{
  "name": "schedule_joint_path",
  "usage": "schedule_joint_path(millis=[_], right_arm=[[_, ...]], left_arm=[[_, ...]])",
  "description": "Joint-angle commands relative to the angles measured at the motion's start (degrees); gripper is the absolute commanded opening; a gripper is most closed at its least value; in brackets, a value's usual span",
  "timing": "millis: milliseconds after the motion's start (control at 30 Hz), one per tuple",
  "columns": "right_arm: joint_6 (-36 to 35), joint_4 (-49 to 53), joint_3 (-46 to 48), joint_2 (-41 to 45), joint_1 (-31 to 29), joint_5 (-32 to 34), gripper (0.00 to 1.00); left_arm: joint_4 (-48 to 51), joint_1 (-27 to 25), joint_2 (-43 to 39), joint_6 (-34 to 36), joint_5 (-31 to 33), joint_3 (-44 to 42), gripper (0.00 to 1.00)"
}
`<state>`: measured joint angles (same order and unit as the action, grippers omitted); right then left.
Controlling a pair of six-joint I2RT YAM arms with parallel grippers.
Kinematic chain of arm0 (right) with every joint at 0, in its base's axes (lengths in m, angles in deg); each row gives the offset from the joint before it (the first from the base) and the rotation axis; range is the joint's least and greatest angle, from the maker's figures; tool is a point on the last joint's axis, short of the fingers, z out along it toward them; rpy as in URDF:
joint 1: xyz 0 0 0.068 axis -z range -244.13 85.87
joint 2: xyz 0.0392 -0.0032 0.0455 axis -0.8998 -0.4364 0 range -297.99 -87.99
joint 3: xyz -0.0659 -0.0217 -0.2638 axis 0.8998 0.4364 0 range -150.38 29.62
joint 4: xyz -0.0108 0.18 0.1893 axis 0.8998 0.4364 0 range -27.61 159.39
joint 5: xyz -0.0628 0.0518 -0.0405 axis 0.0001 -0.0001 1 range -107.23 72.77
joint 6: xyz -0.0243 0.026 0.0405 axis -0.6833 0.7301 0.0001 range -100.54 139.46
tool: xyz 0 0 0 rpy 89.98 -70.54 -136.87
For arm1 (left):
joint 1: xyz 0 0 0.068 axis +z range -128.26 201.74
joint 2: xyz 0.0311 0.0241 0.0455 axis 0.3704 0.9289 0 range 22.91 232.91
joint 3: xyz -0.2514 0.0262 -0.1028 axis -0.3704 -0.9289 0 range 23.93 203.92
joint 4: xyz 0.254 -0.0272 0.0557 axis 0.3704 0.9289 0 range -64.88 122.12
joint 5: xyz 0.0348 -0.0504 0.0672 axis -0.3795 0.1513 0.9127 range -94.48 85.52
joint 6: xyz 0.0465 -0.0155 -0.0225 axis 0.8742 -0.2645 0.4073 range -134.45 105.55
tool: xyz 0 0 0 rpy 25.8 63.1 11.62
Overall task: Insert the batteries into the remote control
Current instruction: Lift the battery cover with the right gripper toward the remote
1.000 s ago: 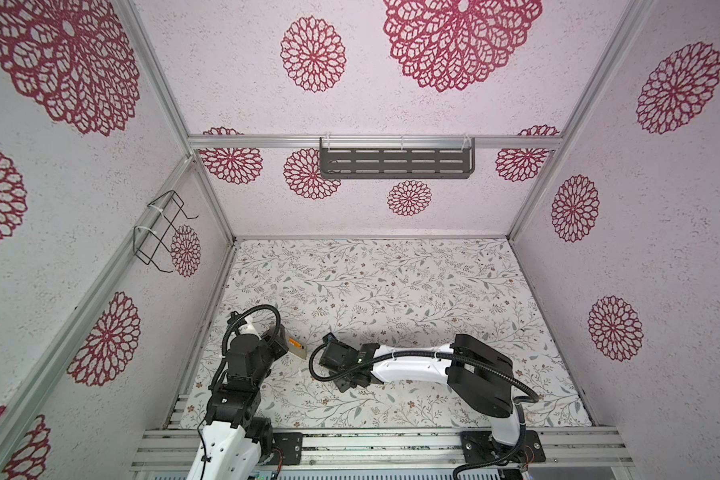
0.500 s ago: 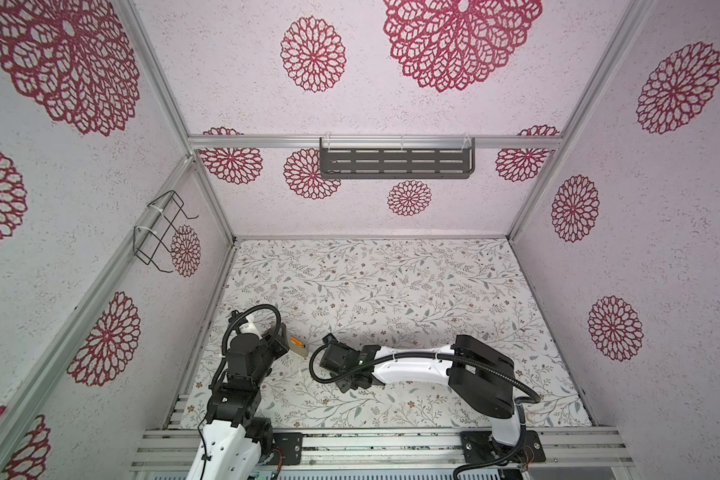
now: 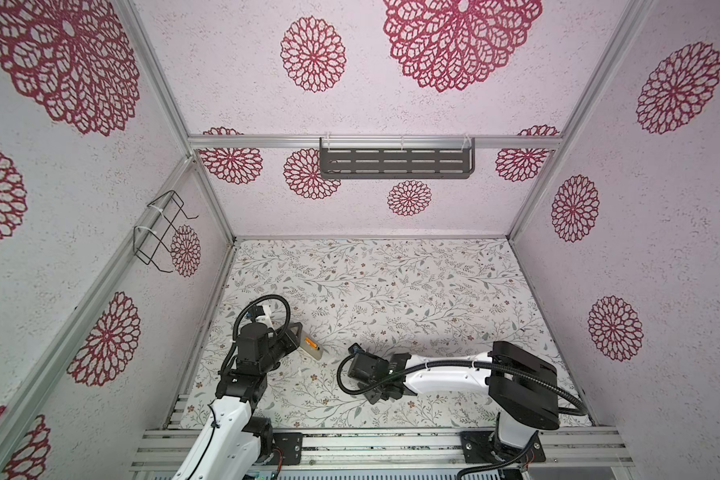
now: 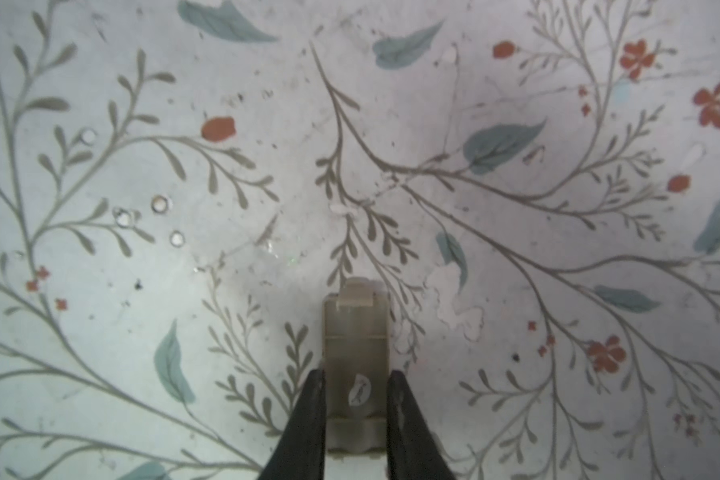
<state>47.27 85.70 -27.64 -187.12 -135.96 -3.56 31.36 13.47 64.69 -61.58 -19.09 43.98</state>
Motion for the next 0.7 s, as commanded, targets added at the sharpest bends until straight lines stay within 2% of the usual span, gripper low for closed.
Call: schedule_joint_path(millis=[0, 167, 333, 433, 533, 667], right_arm=[[-1.64, 5.11, 2.11, 1.52, 1.4, -0.1, 0.25], [-3.66, 4.27, 3.2, 1.86, 2.3, -0.11, 0.3], [-4.34, 2.78, 3.24, 3.29, 2.29, 1.14, 0.48], [-4.43, 1.96, 3.0, 4.12, 2.23, 1.04, 0.54], [-4.18, 3.33, 1.27, 4.51, 1.81, 1.91, 0.55], [-4.47, 3.76, -0.05, 5.25, 1.09, 1.83, 0.5]], left_arm=[[-4.36, -2.87, 0.2, 0.68, -3.65, 0.55, 0.0], [-1.96, -7.71, 0.95, 0.73, -4.34, 0.78, 0.0], [1.88, -10.2, -2.83, -1.08, -5.89, 0.16, 0.0], [4.31, -10.94, -5.08, -2.43, -5.6, -0.23, 0.0], [6.08, -11.34, -6.55, -3.01, -5.39, -0.53, 0.0], [7.6, -12.19, -7.45, -3.0, -4.08, -0.4, 0.0]])
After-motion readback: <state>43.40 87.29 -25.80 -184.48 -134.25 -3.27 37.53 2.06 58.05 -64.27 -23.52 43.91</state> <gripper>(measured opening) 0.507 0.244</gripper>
